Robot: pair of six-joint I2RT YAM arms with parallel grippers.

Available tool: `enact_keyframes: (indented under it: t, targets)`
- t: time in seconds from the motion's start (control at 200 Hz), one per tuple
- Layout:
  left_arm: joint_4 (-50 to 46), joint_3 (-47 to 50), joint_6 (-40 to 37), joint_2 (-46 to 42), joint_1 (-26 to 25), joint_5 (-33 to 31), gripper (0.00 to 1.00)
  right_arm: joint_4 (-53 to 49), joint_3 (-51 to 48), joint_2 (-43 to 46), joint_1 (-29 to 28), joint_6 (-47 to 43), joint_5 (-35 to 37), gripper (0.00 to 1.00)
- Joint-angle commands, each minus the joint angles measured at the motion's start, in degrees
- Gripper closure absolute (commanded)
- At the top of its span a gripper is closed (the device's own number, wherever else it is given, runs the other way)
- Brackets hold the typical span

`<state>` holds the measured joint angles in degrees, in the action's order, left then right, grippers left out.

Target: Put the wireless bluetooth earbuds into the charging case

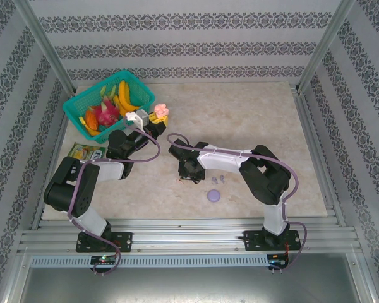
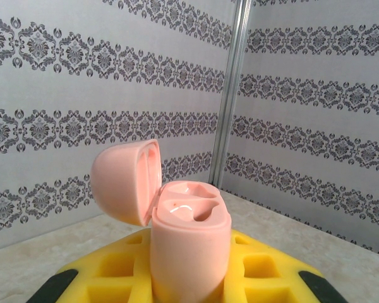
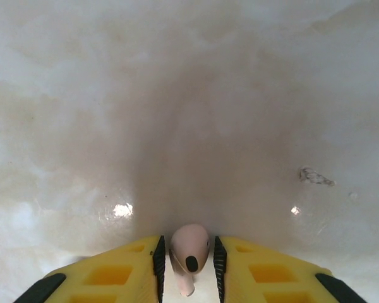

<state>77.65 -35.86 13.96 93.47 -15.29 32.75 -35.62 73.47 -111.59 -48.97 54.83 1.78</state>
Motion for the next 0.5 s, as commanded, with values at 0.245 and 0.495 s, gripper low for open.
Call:
enact_keyframes:
  t: [0.245, 0.495]
  targets:
    - [3.83, 0.01, 1.11, -1.6, 0.47, 0.67, 1.0, -5.26, 2.32, -0.03, 1.3, -9.17, 4.64, 0.74]
    - [3.81, -0.1, 1.45, -1.45, 0.51, 0.71, 1.0, -6.22, 3.17, -0.03, 1.59, -10.83, 5.48, 0.74]
